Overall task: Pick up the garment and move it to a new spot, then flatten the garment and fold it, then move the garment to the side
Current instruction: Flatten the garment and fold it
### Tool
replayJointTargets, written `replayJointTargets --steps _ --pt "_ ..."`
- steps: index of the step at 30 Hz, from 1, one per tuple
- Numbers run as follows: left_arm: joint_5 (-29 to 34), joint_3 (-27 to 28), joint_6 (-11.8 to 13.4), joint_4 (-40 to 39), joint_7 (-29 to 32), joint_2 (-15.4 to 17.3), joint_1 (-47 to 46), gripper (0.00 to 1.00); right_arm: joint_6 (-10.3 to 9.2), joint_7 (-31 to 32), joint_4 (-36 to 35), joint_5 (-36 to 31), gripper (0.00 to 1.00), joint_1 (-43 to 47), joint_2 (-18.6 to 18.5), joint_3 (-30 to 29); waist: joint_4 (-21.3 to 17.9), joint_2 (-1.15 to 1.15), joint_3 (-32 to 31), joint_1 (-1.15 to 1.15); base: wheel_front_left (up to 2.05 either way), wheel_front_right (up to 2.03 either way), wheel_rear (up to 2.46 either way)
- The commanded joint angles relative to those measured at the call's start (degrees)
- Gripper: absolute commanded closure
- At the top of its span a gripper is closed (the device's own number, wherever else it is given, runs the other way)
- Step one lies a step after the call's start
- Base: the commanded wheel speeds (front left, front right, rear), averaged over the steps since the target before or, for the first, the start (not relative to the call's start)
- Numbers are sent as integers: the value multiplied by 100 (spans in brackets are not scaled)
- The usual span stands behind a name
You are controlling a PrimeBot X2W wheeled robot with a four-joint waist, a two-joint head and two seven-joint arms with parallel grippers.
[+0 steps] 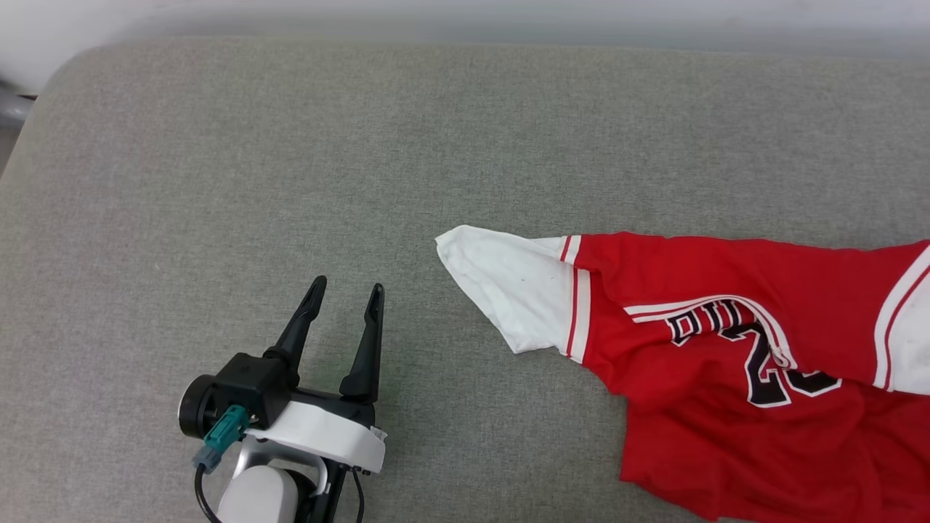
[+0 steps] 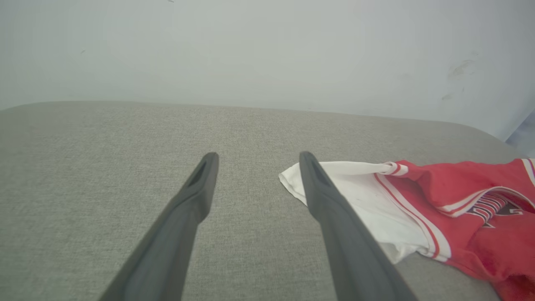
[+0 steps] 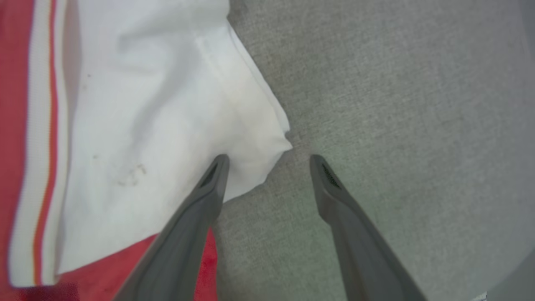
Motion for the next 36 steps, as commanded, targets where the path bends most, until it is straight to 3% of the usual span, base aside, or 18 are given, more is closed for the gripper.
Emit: replayJointTargets --steps 1,8,10,11,17,24,31,36 --pt "-20 -6 -10 -6 -15 15 -76 0 -6 -27 80 -65 0 -67 -31 -42 55 0 55 -1 0 0 0" --pt "6 1 -10 9 -15 38 -62 0 -5 -201 538 -64 0 -11 101 -30 119 0 132 -1 0 0 0" --pt "16 15 -10 13 -15 45 -57 0 -4 -229 642 5 85 13 143 50 112 0 130 -1 0 0 0" --pt "21 20 -10 20 -15 47 -51 0 -5 -266 677 47 100 12 164 82 102 0 123 -1 0 0 0" --pt "63 -14 -10 73 -15 73 2 0 -5 -699 701 164 100 65 53 394 -17 0 -58 -1 0 0 0" --pt "54 -17 -10 157 -15 57 143 0 -5 -1184 -62 469 100 84 -66 810 -159 0 -397 -1 0 0 0" --pt "-8 61 -10 98 -15 29 258 0 -5 -749 -1237 1078 100 -255 139 712 -109 0 -540 -1 0 0 0" --pt "9 -13 -10 -7 -15 0 178 0 -5 -438 -1536 932 100 -979 235 314 112 0 -291 -1 0 0 0"
